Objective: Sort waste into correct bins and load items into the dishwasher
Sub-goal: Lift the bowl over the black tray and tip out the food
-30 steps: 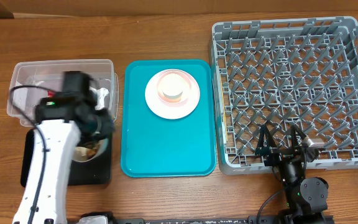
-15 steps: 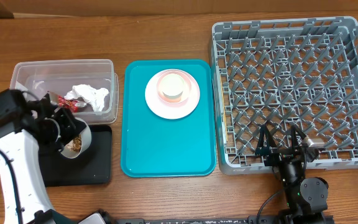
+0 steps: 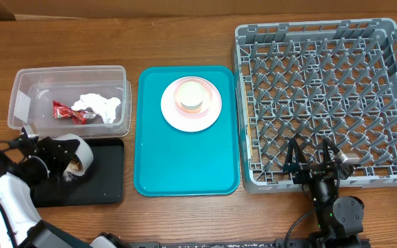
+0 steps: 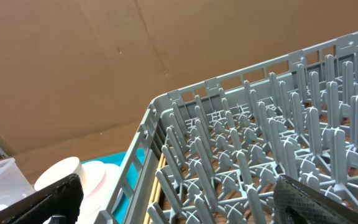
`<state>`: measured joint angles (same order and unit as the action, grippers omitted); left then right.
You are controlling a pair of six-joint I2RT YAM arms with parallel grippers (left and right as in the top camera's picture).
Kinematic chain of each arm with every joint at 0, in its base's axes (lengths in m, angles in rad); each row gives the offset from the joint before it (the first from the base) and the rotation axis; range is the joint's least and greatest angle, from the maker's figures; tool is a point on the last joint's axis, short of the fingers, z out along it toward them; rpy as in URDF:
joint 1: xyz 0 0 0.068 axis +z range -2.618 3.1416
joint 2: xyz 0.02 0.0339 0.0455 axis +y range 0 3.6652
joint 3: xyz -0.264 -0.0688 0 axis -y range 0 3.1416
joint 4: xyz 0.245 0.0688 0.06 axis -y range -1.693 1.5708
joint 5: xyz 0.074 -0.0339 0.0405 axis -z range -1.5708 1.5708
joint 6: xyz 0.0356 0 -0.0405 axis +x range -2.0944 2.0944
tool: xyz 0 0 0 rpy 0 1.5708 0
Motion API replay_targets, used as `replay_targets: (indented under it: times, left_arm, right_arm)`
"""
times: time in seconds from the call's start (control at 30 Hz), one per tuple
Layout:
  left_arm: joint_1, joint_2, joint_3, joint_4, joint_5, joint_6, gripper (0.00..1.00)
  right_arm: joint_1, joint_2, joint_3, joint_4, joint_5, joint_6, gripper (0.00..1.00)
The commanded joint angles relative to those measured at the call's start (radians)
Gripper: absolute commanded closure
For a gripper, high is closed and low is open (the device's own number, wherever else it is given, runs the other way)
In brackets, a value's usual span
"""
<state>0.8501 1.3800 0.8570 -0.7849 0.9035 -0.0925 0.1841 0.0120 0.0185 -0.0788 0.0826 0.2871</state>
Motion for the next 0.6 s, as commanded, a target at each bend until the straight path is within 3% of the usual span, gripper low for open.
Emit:
replay_targets:
  times: [0.0,0.2,0.4,0.57]
  left_arm:
    - [0.056,-0.010,-0.055,0.053,0.194,0.034,0.96]
    - [0.072,-0.008,-0.084,0.084,0.214,0.034,0.96]
    - [0.072,-0.006,-0.084,0.088,0.370,0.062,0.96]
    - [0.072,-0.006,-0.084,0.092,0.388,0.075,0.96]
  right_arm:
    - [0.006,-0.009,-0.011,0.005,0.003,-0.006,0.00]
    - [0.006,-0.009,-0.011,0.005,0.003,-0.006,0.00]
    - [0.006,-0.009,-0.011,0.005,0.003,-0.006,0.00]
    - [0.006,-0.009,-0.011,0.005,0.003,-0.006,0.00]
